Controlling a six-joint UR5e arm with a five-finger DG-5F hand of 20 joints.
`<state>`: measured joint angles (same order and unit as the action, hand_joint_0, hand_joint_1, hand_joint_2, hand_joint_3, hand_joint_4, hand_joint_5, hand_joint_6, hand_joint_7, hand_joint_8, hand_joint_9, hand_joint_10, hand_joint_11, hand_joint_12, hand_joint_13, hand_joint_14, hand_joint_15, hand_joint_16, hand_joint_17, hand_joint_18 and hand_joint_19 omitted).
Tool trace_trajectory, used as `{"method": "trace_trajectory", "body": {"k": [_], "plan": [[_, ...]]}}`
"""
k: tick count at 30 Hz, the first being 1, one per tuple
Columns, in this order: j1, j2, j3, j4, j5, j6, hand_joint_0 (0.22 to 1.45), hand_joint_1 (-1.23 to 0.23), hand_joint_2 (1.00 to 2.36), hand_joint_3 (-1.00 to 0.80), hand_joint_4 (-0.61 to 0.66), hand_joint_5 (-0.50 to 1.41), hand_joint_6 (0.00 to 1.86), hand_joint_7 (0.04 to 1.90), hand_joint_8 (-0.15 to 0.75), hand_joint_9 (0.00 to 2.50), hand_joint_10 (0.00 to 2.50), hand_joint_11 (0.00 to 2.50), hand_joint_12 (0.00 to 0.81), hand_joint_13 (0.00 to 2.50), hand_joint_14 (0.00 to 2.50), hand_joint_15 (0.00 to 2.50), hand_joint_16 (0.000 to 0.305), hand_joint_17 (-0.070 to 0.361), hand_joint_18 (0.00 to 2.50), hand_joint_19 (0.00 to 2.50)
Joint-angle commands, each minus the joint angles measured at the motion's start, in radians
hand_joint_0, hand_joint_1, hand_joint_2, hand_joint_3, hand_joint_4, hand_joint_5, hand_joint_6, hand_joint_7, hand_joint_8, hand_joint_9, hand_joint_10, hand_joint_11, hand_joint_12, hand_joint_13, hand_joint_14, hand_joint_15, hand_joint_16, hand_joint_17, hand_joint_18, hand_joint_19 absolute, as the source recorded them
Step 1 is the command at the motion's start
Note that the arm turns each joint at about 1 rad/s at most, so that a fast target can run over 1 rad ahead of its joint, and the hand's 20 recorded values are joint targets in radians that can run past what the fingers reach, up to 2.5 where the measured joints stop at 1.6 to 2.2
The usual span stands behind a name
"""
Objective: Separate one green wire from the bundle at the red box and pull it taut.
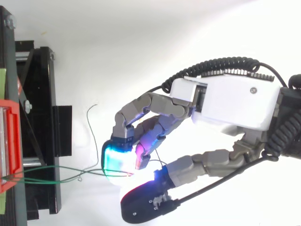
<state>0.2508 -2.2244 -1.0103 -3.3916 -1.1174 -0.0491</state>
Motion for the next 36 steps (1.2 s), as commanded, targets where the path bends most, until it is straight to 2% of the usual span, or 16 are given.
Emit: {"method": "trace_trajectory", "body": {"k": [1, 10, 14, 17, 20, 24, 28, 29, 32, 34, 36], "plan": [[0.002, 0.0, -0.001, 0.0, 0.001, 0.0, 0.61, -0.69, 1.0, -0.5, 0.11, -0.14, 0.9, 0.96, 0.235, 1.0, 0.01, 0.39, 0.289, 0.67, 0.01, 0.25, 0.042, 0.095, 0.6, 0.5], [0.002, 0.0, -0.001, 0.0, 0.008, 0.0, 0.66, -0.81, 1.01, -0.34, 0.0, -0.15, 0.92, 0.98, 0.227, 0.94, 0.01, 0.39, 0.291, 0.66, 0.01, 0.26, 0.042, 0.095, 0.59, 0.48], [0.002, 0.0, -0.001, 0.0, 0.008, 0.0, 0.69, -0.86, 1.01, -0.34, -0.03, -0.16, 0.93, 0.99, 0.224, 0.93, 0.01, 0.39, 0.291, 0.66, 0.01, 0.26, 0.042, 0.095, 0.59, 0.47], [0.002, 0.0, -0.001, 0.0, 0.008, 0.0, 0.7, -0.88, 1.0, -0.44, 0.01, -0.16, 0.93, 0.93, 0.219, 0.93, 0.01, 0.4, 0.288, 0.65, 0.01, 0.25, 0.042, 0.095, 0.59, 0.47], [0.002, 0.0, -0.001, 0.0, 0.008, 0.0, 0.65, -0.85, 1.0, -0.5, 0.07, -0.16, 0.92, 0.92, 0.222, 0.96, 0.01, 0.41, 0.286, 0.66, 0.01, 0.26, 0.042, 0.095, 0.6, 0.48], [0.002, 0.0, -0.001, 0.0, 0.008, 0.0, 0.55, -0.71, 1.0, -0.5, 0.11, -0.15, 0.92, 0.91, 0.238, 1.0, 0.01, 0.4, 0.296, 0.67, 0.01, 0.26, 0.044, 0.098, 0.61, 0.49], [0.002, 0.0, -0.001, 0.0, 0.008, 0.0, 0.55, -0.63, 1.0, -0.5, 0.12, -0.15, 0.91, 0.94, 0.241, 1.0, 0.01, 0.39, 0.298, 0.67, 0.01, 0.26, 0.044, 0.099, 0.62, 0.5], [0.002, 0.0, -0.001, 0.0, 0.008, 0.0, 0.58, -0.6, 1.0, -0.5, 0.11, -0.15, 0.91, 0.94, 0.234, 1.0, 0.01, 0.4, 0.294, 0.67, 0.01, 0.26, 0.043, 0.097, 0.61, 0.51], [0.002, 0.0, 0.001, 0.0, 0.008, 0.0, 0.61, -0.6, 1.0, -0.47, 0.1, -0.15, 0.91, 0.97, 0.232, 0.99, 0.01, 0.4, 0.293, 0.67, 0.01, 0.27, 0.043, 0.096, 0.6, 0.51], [0.002, 0.0, -0.001, 0.0, 0.008, 0.0, 0.62, -0.7, 1.01, -0.36, 0.1, -0.16, 0.91, 0.95, 0.237, 0.94, 0.01, 0.4, 0.294, 0.65, 0.01, 0.27, 0.043, 0.098, 0.59, 0.51], [0.002, 0.0, -0.001, 0.0, 0.008, 0.0, 0.62, -0.73, 1.01, -0.33, 0.08, -0.16, 0.92, 0.95, 0.239, 0.93, 0.01, 0.4, 0.294, 0.65, 0.01, 0.27, 0.044, 0.098, 0.59, 0.51]]}}
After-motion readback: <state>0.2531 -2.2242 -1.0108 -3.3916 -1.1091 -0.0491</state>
